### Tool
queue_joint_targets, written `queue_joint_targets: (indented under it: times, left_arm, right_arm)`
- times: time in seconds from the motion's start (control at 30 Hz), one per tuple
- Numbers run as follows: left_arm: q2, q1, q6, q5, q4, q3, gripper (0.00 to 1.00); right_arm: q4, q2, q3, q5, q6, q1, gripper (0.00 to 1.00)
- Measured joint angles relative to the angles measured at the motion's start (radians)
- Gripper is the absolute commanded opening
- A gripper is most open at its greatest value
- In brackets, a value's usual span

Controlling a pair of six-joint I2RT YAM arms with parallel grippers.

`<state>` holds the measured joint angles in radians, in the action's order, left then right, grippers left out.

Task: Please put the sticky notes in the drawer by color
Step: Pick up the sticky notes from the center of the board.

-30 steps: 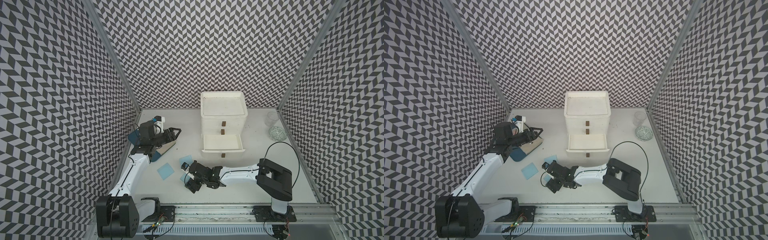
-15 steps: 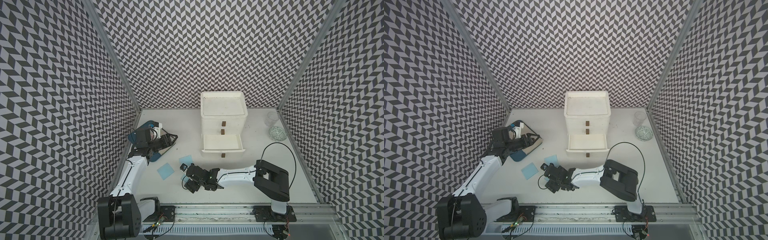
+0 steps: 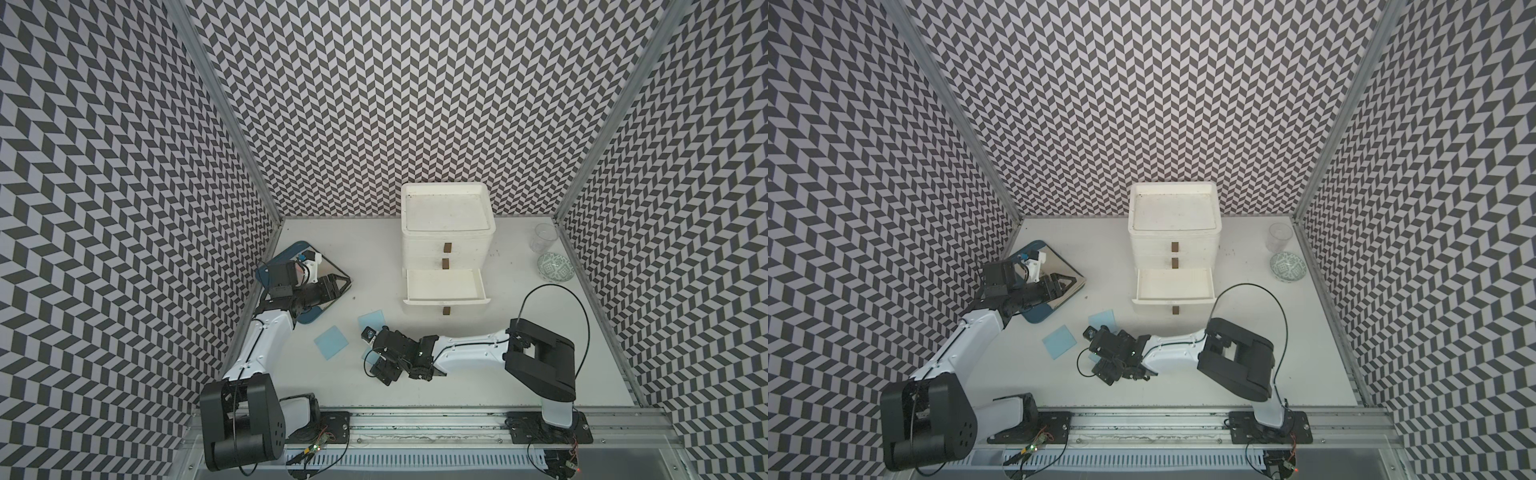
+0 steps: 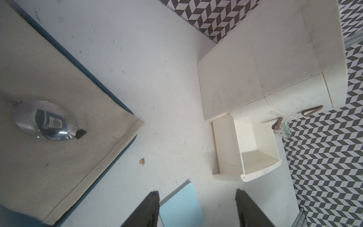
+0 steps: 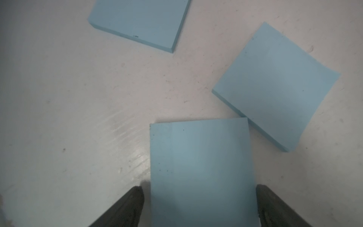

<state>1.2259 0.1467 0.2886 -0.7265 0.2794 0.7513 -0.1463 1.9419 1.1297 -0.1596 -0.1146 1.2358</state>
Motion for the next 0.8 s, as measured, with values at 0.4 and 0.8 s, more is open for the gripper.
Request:
queue_joint_targets:
  times: [0.4, 0.8]
  left_arm:
    - [-0.002, 0.000, -0.003, -0.012, -0.001, -0.003, 0.65]
    - [-0.032, -0.117, 0.003, -0.146, -0.036, -0.028, 0.62]
  right_arm:
    - [0.034, -0.002, -0.016, 0.013, 0.005, -0.001, 0.74]
    - [0.074, -0.304, -0.184, 0.044, -0.037, -0.103, 0.74]
